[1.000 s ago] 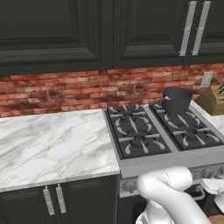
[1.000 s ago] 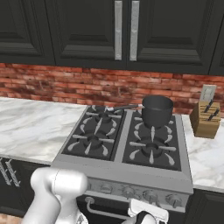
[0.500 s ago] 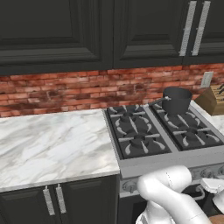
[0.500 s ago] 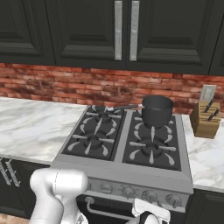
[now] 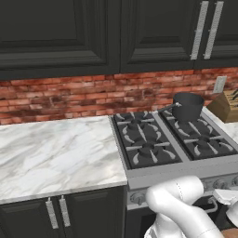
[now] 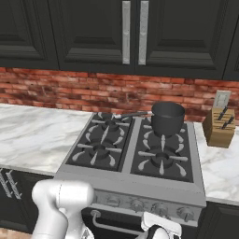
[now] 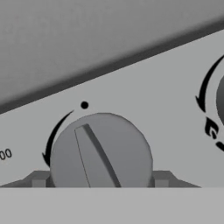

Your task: Turn on the rear right burner of the stove.

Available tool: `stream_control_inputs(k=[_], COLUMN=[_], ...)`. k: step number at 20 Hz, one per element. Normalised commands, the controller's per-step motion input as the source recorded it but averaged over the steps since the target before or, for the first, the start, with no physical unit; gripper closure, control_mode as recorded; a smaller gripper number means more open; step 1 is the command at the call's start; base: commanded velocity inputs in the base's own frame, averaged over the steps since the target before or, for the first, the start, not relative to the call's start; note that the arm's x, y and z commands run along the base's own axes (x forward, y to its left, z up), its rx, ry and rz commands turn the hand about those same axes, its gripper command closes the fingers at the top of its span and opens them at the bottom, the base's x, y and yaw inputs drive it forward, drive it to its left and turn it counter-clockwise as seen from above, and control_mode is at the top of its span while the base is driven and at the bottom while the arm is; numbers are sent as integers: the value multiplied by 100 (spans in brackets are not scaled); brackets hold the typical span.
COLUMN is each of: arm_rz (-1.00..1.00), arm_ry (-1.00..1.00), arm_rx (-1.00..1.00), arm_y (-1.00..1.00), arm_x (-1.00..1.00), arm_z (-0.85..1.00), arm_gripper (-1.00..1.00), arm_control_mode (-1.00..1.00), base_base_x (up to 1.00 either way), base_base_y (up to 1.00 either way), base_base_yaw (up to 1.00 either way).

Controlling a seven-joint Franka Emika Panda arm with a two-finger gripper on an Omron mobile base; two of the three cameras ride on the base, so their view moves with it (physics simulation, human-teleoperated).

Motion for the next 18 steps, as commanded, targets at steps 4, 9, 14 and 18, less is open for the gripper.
stream_control_inputs(k=[4,9,14,18], arm_rz=[0,1,-1,-9], arm_ry=[0,3,5,3], arm_rx=[0,-11,-37,-42], arm_y=[1,5,0,-2], arm_x=[0,0,0,0], arm_z=[0,0,0,0], arm_gripper=[100,100,100,100], arm_control_mode=[-100,-100,-100,-100], base_base_x=[0,0,0,0], base_base_y=[0,0,0,0], base_base_yaw=[0,0,0,0])
